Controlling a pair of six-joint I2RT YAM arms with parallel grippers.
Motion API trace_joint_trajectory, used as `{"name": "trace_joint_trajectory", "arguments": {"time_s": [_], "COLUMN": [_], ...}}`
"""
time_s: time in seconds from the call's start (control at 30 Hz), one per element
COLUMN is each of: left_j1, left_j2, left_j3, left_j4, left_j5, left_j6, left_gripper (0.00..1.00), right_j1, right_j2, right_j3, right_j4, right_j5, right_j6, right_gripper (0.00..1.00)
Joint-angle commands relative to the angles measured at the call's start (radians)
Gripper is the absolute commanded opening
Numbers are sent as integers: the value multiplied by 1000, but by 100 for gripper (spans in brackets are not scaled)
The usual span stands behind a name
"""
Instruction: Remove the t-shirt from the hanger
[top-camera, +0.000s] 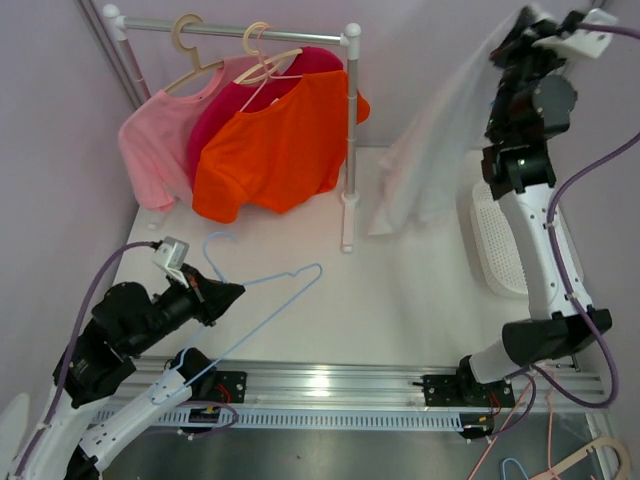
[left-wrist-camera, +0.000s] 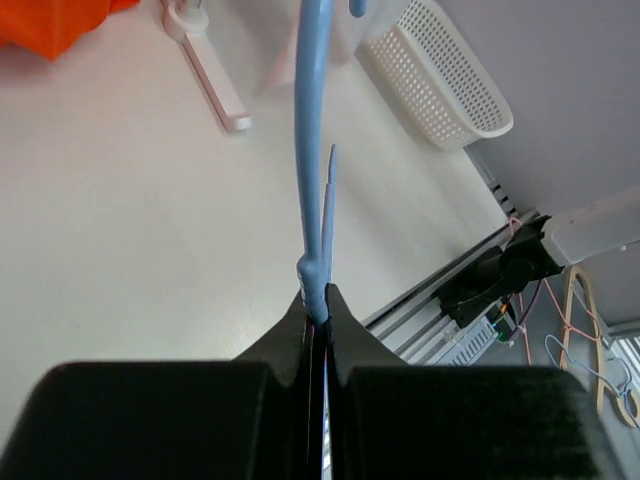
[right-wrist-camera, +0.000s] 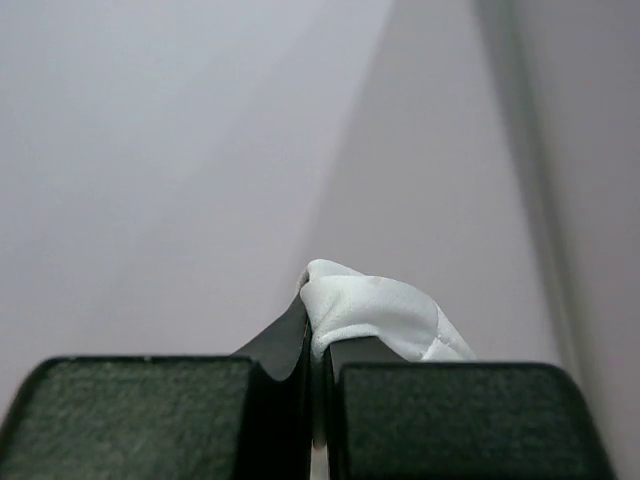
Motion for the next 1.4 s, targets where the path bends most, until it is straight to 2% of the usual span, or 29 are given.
{"name": "trace_joint_trajectory", "arguments": {"time_s": [0.0,0.03,0.07,0.1,0.2,0.23,0.3,0.33,0.4,0.47,0.6,0.7,0.73,0.77,0.87,0.9,0.93,0.97,1.0,1.03,1.07,1.13,1.27,1.37], "left_j1": [-2,-4,-2,-2,-2,-2,-2,-2,-2,-2,-2,-2,-1,1,41,79,96,114,142,151,162,170,171,173], "left_j2": [57,68,80,93,139,163,183,199,212,226,237,235,239,251,358,393,456,487,516,569,597,649,800,852], "left_j3": [-4,-5,-6,-6,-4,13,8,13,21,33,45,47,48,53,94,105,123,152,169,201,238,306,483,556], "left_j4": [100,106,112,125,146,151,169,177,184,188,183,186,188,194,203,212,224,240,244,249,256,260,234,262], "left_j5": [47,46,43,27,-14,-17,-13,-14,-16,-8,-17,-43,-49,-96,-79,-13,15,35,62,72,81,73,-8,-106], "left_j6": [27,33,39,51,59,60,59,57,54,56,66,74,76,77,88,93,93,93,93,90,90,100,166,298], "left_gripper": [1,1,0,0,1,1,1,1,0,1,1,0,1,1,0,0,1,0,1,1,1,1,1,1], "right_j1": [-171,-207,-236,-250,-252,-275,-283,-298,-319,-364,-413,-434,-436,-438,-441,-442,-456,-464,-468,-482,-485,-484,-404,-315], "right_j2": [108,149,157,154,46,4,-111,-174,-231,-275,-349,-374,-386,-387,-383,-369,-322,-291,-262,-234,-207,-208,-265,-309], "right_j3": [232,292,335,354,183,30,-110,-217,-311,-420,-527,-586,-595,-606,-696,-722,-738,-724,-695,-642,-625,-586,-442,-362], "right_j4": [325,278,153,118,165,197,260,233,196,121,-43,-193,-303,-353,-445,-448,-485,-531,-604,-666,-668,-639,-588,-600], "right_j5": [170,187,173,178,239,251,319,369,406,426,477,535,559,566,509,471,427,378,374,344,298,253,211,155], "right_j6": [-133,-101,-78,-49,-47,-45,-38,-6,46,138,280,394,425,459,570,580,605,634,695,711,696,651,417,280], "right_gripper": [0,0,0,0,0,0,0,0,0,0,0,0,0,0,0,0,11,31,58,91,99,99,99,99]}}
